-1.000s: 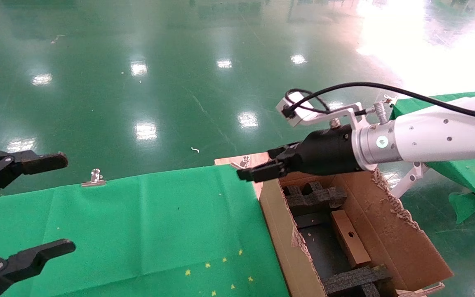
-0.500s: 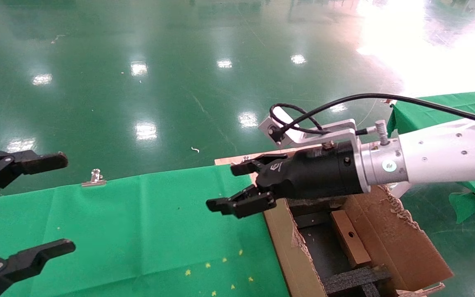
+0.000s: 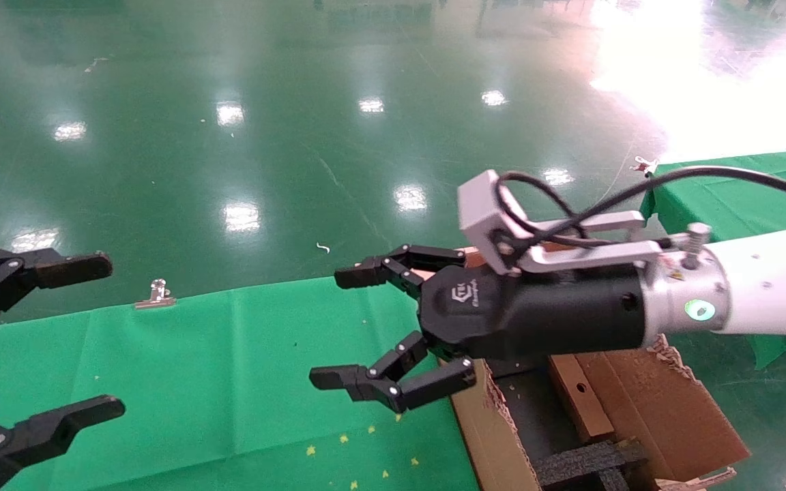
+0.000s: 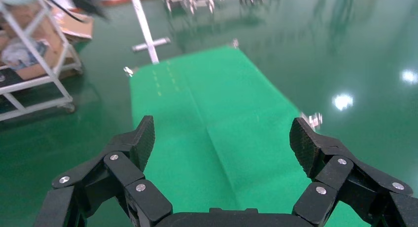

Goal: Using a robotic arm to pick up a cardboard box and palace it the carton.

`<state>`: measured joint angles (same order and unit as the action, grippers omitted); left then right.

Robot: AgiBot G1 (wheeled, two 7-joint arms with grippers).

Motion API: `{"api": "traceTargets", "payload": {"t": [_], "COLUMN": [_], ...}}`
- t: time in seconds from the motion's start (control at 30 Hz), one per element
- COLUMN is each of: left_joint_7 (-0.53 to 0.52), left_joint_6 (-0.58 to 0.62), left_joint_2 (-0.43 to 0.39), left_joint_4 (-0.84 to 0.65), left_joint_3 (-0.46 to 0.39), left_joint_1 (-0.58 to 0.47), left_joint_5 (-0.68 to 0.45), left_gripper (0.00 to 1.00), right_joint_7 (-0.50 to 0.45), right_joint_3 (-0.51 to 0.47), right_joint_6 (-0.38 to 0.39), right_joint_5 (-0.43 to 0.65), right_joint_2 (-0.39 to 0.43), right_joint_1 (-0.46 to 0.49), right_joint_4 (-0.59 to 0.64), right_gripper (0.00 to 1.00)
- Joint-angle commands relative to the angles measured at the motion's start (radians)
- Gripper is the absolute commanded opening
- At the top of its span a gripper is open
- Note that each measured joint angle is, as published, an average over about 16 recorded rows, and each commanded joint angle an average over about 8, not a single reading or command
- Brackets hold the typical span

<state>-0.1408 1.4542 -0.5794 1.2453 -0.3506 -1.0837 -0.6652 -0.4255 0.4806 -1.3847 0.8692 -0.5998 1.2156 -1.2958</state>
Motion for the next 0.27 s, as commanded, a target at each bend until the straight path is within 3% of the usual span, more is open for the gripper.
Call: {"api": "traceTargets", "payload": {"t": [0.03,0.27], "left_joint_7": [0.000,0.000], "left_joint_6": [0.000,0.000], "left_joint_2": [0.000,0.000], "left_joint_4": [0.000,0.000], "left_joint_3": [0.000,0.000], "left_joint_1": [0.000,0.000], "left_joint_5": [0.000,0.000], "left_gripper": [1.00,1.00], "right_joint_7": [0.052,0.193], "right_joint_3": [-0.044,-0.163], "right_joint_6": [-0.024,-0.090], "right_joint_5": [-0.030,-0.113], "right_joint_2": [-0.002,-0.009], "right_joint_1": [-0.031,-0.115], "right_joint_4": [0.003,0.009], "right_gripper": [1.00,1.00]}}
